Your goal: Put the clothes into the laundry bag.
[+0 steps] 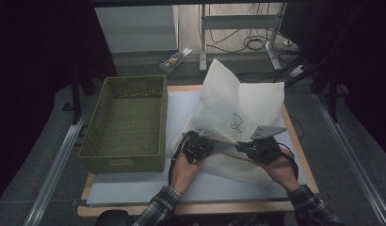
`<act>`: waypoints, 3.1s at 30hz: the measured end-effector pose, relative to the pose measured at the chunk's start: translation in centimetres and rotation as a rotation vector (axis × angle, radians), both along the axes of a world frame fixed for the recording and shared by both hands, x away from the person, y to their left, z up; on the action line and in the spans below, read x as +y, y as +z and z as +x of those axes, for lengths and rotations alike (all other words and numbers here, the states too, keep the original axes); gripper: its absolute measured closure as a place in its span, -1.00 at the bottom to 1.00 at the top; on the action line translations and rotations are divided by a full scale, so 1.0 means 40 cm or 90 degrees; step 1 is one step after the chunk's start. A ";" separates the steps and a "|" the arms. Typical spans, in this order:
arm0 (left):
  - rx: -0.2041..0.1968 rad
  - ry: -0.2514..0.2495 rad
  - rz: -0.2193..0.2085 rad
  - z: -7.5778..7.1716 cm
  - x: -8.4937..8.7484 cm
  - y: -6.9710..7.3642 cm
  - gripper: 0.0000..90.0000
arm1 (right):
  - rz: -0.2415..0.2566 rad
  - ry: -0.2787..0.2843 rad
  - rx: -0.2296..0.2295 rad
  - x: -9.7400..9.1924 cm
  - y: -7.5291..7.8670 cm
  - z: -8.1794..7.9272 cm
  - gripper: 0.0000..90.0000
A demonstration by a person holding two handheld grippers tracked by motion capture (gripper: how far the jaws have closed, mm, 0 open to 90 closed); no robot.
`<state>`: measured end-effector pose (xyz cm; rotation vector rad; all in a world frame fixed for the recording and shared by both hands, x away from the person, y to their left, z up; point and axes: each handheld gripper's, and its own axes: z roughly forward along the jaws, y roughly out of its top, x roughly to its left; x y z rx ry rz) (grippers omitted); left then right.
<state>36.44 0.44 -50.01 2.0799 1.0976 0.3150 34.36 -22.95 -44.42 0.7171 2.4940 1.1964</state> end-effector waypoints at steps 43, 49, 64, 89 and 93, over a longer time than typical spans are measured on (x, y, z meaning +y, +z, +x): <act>-0.059 0.000 0.027 0.048 -0.025 -0.012 -0.08 | -0.040 0.006 0.024 0.020 -0.050 0.004 0.80; -0.076 -0.011 0.016 0.004 -0.003 0.010 -0.29 | -0.039 0.006 0.020 0.021 -0.052 0.004 0.75; -0.090 -0.037 -0.013 -0.104 0.082 0.050 -0.58 | -0.045 0.006 0.034 0.025 -0.077 0.014 0.42; -0.125 -0.087 -0.021 -0.216 0.142 0.045 -0.91 | 0.006 -0.020 -0.002 -0.017 -0.049 -0.019 -0.68; -0.126 -0.089 -0.026 -0.233 0.156 0.043 -0.92 | 0.011 -0.023 -0.009 -0.036 -0.047 -0.041 -0.75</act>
